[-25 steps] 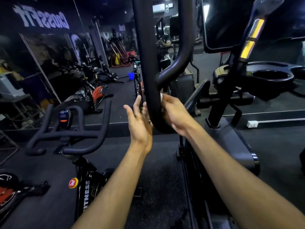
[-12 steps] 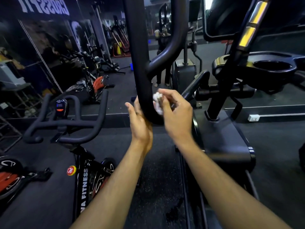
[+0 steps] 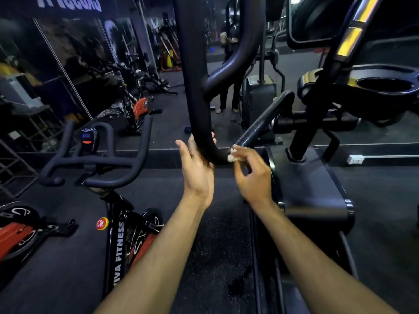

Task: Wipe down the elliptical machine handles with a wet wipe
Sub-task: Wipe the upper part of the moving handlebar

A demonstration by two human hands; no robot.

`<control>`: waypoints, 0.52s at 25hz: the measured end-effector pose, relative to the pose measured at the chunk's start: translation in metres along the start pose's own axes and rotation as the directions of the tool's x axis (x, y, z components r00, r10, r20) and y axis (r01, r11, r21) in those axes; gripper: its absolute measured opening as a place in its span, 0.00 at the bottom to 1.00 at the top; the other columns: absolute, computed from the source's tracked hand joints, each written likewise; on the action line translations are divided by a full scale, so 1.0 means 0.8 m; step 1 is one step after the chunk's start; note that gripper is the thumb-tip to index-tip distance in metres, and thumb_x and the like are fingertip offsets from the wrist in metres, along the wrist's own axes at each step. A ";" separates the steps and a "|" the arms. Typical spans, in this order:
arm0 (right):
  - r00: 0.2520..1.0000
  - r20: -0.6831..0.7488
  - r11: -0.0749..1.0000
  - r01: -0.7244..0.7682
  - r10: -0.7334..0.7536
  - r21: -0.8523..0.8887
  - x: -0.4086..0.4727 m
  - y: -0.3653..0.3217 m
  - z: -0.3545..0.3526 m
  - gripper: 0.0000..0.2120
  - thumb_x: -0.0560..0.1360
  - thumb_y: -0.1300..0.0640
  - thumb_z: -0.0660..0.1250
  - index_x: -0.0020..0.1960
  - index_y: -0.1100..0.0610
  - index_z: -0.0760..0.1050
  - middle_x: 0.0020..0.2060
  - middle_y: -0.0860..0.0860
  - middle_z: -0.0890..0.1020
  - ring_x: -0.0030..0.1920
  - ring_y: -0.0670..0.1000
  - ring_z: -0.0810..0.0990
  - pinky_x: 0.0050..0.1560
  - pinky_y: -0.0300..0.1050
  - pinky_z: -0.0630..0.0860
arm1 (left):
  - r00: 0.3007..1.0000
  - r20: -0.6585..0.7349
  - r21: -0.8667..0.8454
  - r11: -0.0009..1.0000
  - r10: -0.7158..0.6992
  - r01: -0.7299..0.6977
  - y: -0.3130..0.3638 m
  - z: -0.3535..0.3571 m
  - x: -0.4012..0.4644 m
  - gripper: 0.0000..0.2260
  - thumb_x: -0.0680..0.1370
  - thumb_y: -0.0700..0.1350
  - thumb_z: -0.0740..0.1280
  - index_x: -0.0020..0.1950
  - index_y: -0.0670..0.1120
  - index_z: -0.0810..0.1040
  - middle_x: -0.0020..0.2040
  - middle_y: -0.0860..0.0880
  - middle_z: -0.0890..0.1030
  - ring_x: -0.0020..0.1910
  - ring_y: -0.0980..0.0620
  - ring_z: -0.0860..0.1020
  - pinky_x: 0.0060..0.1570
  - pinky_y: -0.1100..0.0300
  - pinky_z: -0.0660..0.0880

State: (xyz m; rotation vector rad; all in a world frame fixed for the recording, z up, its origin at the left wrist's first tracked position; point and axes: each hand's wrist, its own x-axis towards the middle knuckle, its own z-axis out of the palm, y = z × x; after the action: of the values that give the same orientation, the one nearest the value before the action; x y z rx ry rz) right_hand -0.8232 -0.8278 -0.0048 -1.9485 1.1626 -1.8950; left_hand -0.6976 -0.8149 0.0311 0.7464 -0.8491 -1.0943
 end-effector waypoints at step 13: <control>0.983 0.181 0.999 -0.024 0.032 -0.048 -0.009 0.016 0.015 0.28 0.74 0.79 0.58 0.71 0.63 0.74 0.68 0.56 0.77 0.73 0.52 0.71 0.74 0.58 0.68 | 0.988 -0.109 0.008 0.994 -0.106 0.107 -0.013 0.011 0.006 0.42 0.80 0.74 0.45 0.79 0.46 0.71 0.72 0.48 0.79 0.74 0.53 0.74 0.80 0.50 0.62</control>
State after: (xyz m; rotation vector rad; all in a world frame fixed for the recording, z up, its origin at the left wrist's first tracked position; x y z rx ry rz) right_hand -0.8167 -0.8368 -0.0202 -2.0668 1.1825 -1.6500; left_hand -0.7082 -0.8235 0.0276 0.8631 -0.7322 -1.1331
